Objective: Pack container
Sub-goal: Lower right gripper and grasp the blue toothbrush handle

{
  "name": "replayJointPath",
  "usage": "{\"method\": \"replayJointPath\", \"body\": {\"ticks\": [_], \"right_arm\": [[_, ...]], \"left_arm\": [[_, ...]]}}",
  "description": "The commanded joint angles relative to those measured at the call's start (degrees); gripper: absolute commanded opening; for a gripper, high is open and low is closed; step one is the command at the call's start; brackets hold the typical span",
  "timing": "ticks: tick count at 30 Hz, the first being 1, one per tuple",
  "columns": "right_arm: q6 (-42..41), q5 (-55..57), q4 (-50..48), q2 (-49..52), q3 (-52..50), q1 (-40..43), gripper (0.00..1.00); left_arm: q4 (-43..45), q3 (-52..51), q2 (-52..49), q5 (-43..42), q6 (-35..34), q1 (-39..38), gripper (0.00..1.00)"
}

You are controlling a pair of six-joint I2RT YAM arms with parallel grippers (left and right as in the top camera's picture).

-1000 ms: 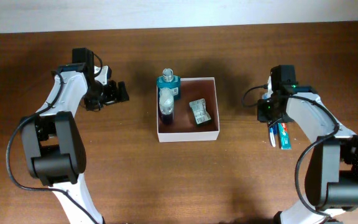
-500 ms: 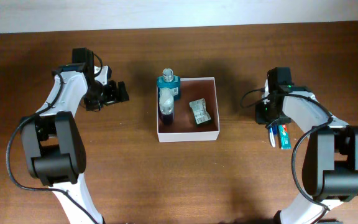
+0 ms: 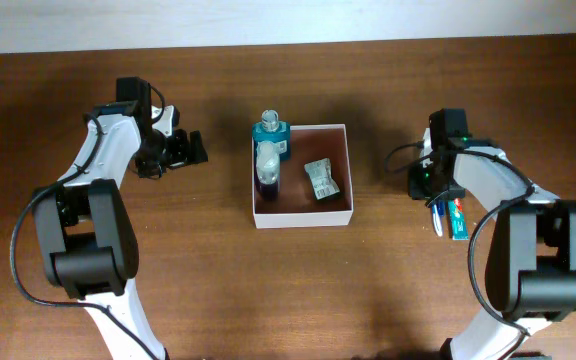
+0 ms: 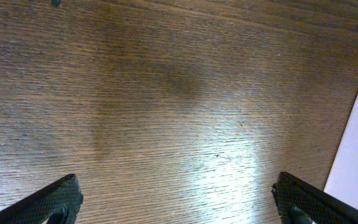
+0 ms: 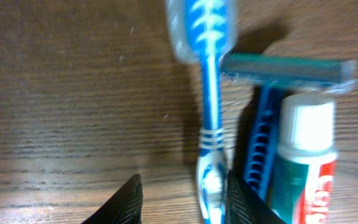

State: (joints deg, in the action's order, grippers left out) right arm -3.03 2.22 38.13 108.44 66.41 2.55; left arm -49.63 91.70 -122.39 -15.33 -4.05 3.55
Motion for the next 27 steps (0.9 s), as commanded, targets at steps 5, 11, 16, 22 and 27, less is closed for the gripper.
{"method": "replayJointPath", "body": {"ticks": [5, 11, 16, 22, 27], "right_arm": [[-0.2, -2.0, 0.4, 1.6, -0.6, 0.0, 0.37], [-0.2, -2.0, 0.5, 1.6, -0.6, 0.0, 0.32], [-0.2, -2.0, 0.6, 1.6, -0.6, 0.1, 0.15], [-0.2, -2.1, 1.1, 1.6, -0.6, 0.1, 0.15], [-0.2, -3.2, 1.1, 1.6, -0.6, 0.1, 0.18]], "left_arm": [[0.1, -0.2, 0.2, 0.2, 0.7, 0.1, 0.99], [0.1, -0.2, 0.2, 0.2, 0.7, 0.1, 0.99], [0.1, -0.2, 0.2, 0.2, 0.7, 0.1, 0.99], [0.1, -0.2, 0.2, 0.2, 0.7, 0.1, 0.99], [0.1, -0.2, 0.2, 0.2, 0.7, 0.1, 0.99]]}}
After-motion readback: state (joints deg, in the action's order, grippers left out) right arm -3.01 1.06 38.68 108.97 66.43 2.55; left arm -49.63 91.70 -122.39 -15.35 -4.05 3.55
